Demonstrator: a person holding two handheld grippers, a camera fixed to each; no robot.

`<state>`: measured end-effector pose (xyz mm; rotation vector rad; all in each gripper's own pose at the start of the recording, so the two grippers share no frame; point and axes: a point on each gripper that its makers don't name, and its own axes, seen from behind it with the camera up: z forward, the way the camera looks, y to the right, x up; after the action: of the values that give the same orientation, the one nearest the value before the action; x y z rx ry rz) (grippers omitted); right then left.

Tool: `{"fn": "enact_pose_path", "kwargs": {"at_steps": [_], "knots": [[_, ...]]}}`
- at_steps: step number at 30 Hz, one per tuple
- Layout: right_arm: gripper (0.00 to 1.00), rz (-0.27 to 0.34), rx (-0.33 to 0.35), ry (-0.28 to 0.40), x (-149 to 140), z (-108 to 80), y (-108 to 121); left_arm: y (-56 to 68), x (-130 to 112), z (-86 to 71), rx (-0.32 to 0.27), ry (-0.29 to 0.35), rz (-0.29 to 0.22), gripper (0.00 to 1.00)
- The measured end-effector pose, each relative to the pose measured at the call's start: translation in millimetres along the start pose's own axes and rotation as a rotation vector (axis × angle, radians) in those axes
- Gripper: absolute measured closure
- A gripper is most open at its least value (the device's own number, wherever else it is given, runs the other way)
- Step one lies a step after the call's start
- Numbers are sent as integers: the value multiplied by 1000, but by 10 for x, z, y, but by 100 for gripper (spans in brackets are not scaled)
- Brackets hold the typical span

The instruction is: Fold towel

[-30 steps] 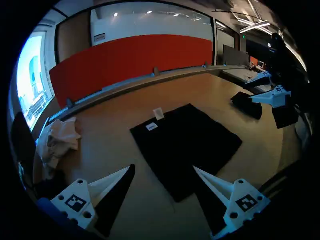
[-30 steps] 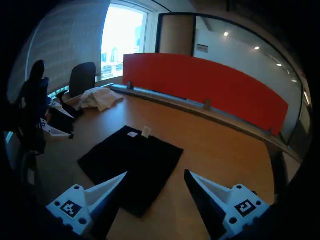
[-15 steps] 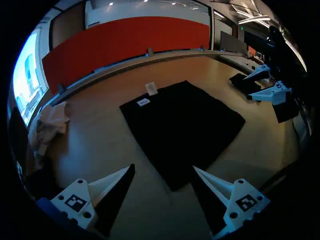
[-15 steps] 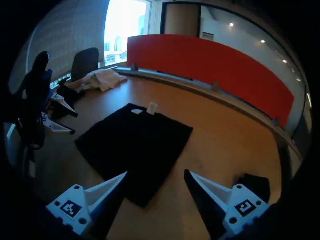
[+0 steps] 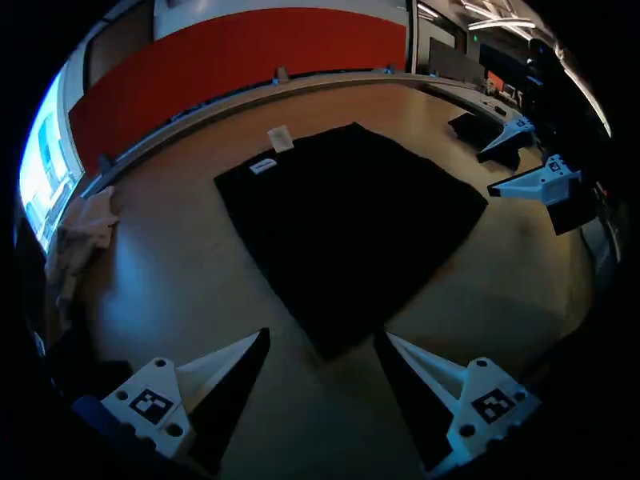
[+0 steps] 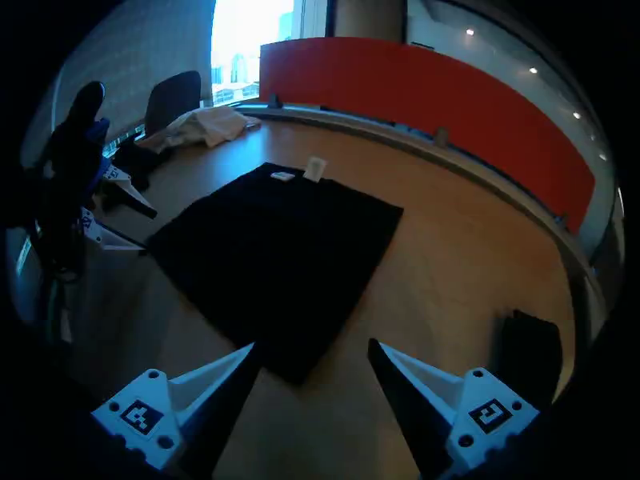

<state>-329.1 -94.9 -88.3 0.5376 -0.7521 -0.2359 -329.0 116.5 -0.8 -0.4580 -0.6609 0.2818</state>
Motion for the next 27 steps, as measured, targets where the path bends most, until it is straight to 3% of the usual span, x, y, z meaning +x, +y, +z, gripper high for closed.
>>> {"fn": "enact_pose_path", "kwargs": {"at_steps": [10,22,27], "knots": [[3,9,13,-30,-141,72,-32,90,-65,53,-14,-25,-16,5],[27,18,35,-51,-254,102,-77,92,-43,71,-8,-33,-48,14],[29,17,41,-57,-283,120,-75,82,-36,75,-2,-35,-57,17]]}}
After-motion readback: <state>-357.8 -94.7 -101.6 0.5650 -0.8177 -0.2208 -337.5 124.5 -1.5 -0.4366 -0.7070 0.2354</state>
